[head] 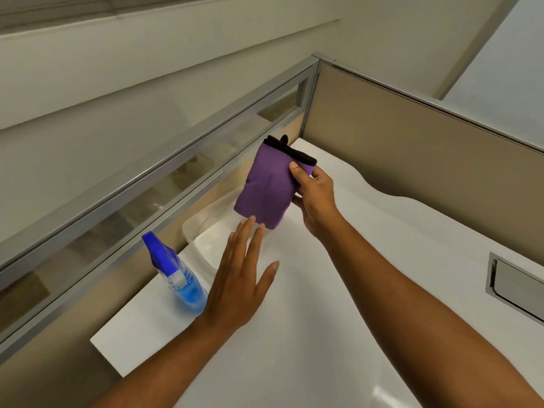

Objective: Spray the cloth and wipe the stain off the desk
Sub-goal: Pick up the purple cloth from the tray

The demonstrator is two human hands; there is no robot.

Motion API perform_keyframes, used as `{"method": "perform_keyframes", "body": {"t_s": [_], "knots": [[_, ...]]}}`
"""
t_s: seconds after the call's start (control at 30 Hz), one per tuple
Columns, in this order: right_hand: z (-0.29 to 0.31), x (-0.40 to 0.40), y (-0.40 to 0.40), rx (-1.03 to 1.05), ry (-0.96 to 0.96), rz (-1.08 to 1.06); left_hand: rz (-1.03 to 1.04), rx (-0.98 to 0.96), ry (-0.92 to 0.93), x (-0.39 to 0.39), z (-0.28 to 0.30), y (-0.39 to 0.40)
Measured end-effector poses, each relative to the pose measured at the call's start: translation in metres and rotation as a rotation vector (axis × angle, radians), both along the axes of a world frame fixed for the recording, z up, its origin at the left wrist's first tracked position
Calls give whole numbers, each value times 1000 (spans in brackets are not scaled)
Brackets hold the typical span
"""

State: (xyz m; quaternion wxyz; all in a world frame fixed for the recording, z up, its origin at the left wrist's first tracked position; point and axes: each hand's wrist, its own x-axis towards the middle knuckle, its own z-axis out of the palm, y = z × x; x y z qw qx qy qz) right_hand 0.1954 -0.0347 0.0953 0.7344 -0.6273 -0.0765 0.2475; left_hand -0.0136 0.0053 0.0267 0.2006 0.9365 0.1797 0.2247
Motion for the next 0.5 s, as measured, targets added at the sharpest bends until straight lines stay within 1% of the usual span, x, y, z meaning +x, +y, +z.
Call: {"method": "perform_keyframes", "body": {"t_s": [0.17, 0.27, 0.33, 0.4, 0.43, 0.5], "knots": [[36, -14, -61, 76, 23, 12, -5, -371, -296, 9, 42, -6], [51, -25, -99, 121, 98, 54, 17, -551, -376, 19, 71, -10], [55, -33, -123, 134, 162, 70, -35, -748, -321, 27, 89, -13], [57, -41, -144, 124, 211, 85, -132, -1006, -221, 34, 100, -18], [57, -44, -153, 114, 226, 88, -166, -1102, -168, 37, 103, -22], [55, -50, -171, 98, 244, 75, -217, -1231, -82, 40, 106, -33]]}}
